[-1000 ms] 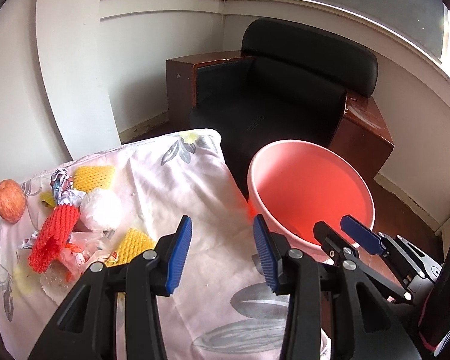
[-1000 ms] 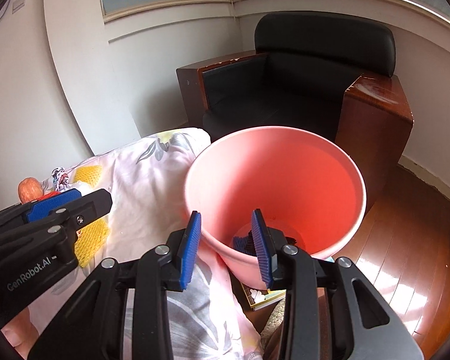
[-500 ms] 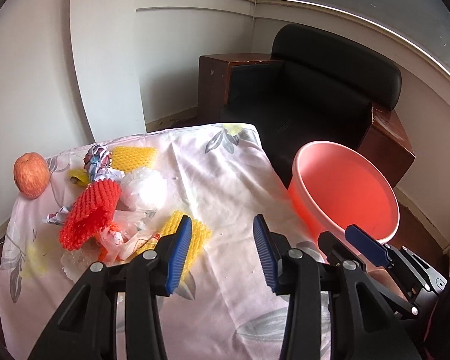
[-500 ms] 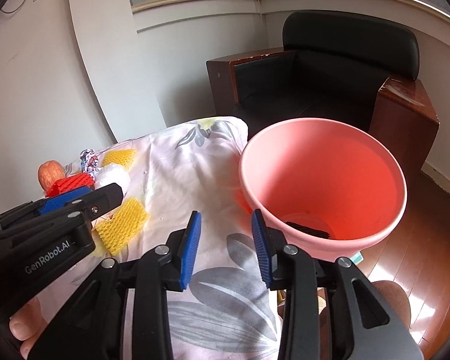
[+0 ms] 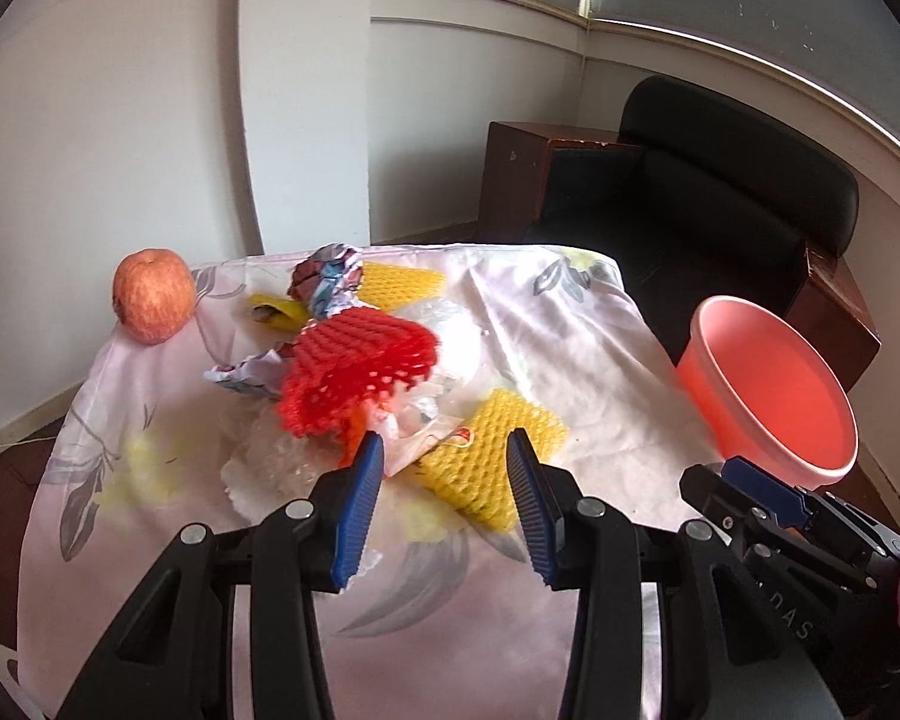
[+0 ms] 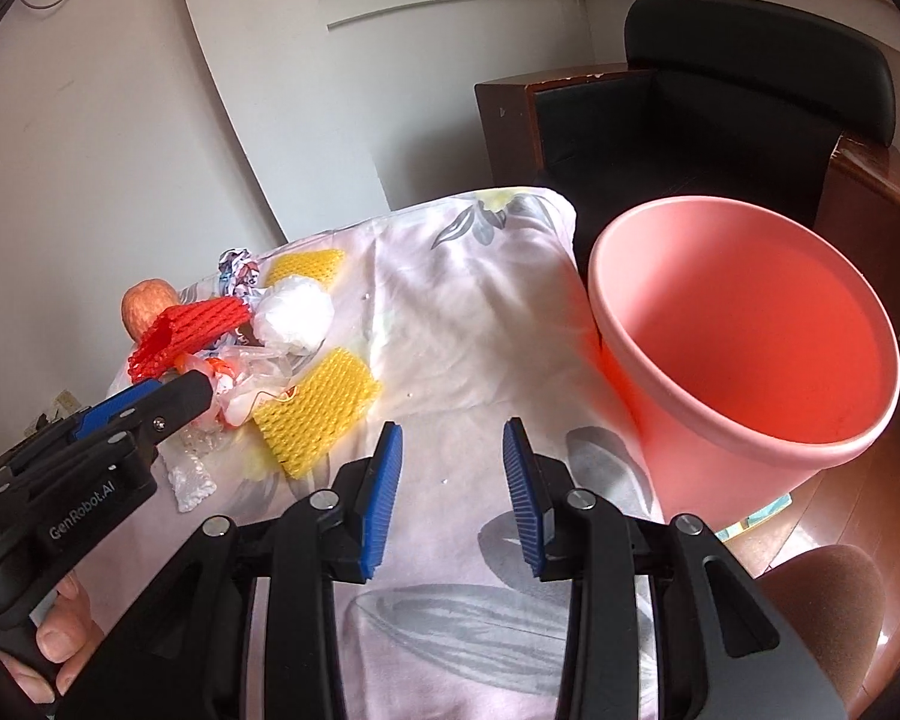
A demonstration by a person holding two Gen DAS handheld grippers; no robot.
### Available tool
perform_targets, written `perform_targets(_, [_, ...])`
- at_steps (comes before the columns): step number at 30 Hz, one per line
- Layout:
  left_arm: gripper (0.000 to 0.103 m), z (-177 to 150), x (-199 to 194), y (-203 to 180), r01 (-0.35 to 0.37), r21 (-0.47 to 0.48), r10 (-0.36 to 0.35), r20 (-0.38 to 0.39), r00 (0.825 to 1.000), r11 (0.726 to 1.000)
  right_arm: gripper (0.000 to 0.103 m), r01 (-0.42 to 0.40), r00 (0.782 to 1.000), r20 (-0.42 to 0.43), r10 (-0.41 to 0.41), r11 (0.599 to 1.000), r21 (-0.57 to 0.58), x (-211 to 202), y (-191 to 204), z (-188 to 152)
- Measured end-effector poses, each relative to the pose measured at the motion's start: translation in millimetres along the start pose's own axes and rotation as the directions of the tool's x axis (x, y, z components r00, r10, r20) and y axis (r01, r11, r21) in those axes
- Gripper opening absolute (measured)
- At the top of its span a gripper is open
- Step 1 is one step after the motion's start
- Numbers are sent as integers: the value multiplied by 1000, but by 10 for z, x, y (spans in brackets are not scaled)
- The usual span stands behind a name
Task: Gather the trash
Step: 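Move both open tools back over the remaining trash on the table, then grasp the red foam net with the left tool while the right tool grasps the clear plastic bag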
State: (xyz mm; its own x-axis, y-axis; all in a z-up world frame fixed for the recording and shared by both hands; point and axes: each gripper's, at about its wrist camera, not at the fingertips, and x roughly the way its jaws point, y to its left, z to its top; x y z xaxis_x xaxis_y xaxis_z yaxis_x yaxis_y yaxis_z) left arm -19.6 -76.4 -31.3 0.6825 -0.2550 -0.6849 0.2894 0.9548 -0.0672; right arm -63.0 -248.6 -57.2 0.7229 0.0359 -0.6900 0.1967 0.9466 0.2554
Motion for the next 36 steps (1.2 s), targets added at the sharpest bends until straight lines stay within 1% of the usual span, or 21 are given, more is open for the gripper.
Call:
perform_targets(5, [42, -93, -86, 307, -35, -50, 36, 16, 999, 998, 36, -45, 999, -22, 45, 999, -16, 58, 77, -20])
perform_targets(10, [42, -178, -130, 561, -44, -91, 46, 21, 999, 995, 36, -80, 996, -36, 78, 996, -47, 112, 182, -38])
perform_targets(12, [42, -206, -122, 630, -34, -105, 35, 14, 999, 994, 35, -93, 995, -41, 90, 994, -58, 129, 219, -44])
perform_targets(15, [42, -206, -130, 723, 7, -160, -8, -2, 1000, 987, 36, -107, 994, -46, 104, 991, -75, 142, 265, -65])
perform_targets(18, [41, -92, -178, 736, 51, -199, -50, 10, 999, 979, 36, -110, 993, -44, 106, 990, -90, 147, 294, -67])
perform_targets(21, [41, 96, -218, 688, 77, -194, -73, 32, 997, 978, 36, -123, 991, -53, 119, 989, -86, 180, 312, -46])
perform_targets(24, [41, 280, -191, 617, 83, -185, -77, 38, 996, 979, 36, -137, 990, -52, 132, 987, -90, 193, 340, -23])
perform_targets(28, [41, 460, -25, 532, 67, -191, -64, 19, 998, 979, 35, -148, 988, -54, 143, 983, -108, 212, 392, -20])
perform_targets(30, [41, 497, 100, 500, 39, -178, -39, 5, 999, 983, 35, -153, 987, -62, 147, 982, -111, 231, 395, -22])
perform_targets(34, [41, 408, 369, 508, -20, -157, 8, -72, 997, 987, 35, -155, 986, -73, 147, 981, -114, 260, 384, -17])
perform_targets(36, [38, 323, 450, 559, -18, -174, 0, -103, 995, 985, 35, -153, 986, -76, 146, 982, -112, 279, 373, -13])
